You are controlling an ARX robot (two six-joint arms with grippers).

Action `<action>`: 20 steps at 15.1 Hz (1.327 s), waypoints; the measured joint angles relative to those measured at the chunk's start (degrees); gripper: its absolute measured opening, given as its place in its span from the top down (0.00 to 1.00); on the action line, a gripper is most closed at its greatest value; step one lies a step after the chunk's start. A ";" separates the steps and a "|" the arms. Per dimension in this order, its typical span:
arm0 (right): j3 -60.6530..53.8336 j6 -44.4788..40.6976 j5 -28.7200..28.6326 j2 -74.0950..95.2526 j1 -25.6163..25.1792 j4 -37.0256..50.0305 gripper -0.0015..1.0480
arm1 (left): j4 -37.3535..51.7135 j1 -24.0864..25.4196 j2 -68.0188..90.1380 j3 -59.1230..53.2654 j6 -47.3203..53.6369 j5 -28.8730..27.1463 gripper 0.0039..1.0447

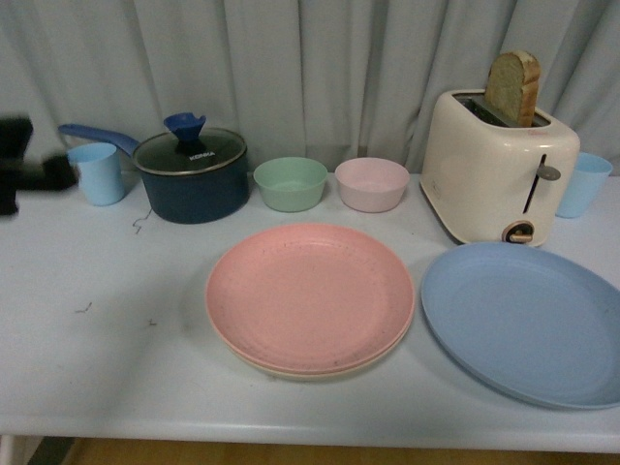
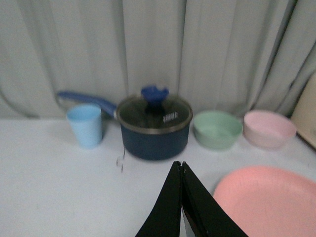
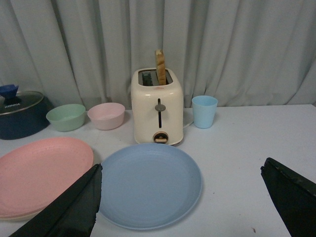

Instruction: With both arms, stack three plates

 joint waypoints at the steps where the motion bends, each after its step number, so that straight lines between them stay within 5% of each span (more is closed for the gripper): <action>1: 0.00 0.00 0.00 0.00 0.00 0.00 0.06 | -0.94 0.77 -0.96 -2.69 0.24 0.59 0.99; 9: 0.00 0.00 0.00 0.02 0.00 0.00 0.06 | -11.26 8.94 -26.77 -14.93 0.26 7.91 0.99; 20: 0.00 0.00 0.00 0.02 0.00 0.00 0.06 | -37.75 9.01 -58.38 -19.10 0.26 8.33 0.99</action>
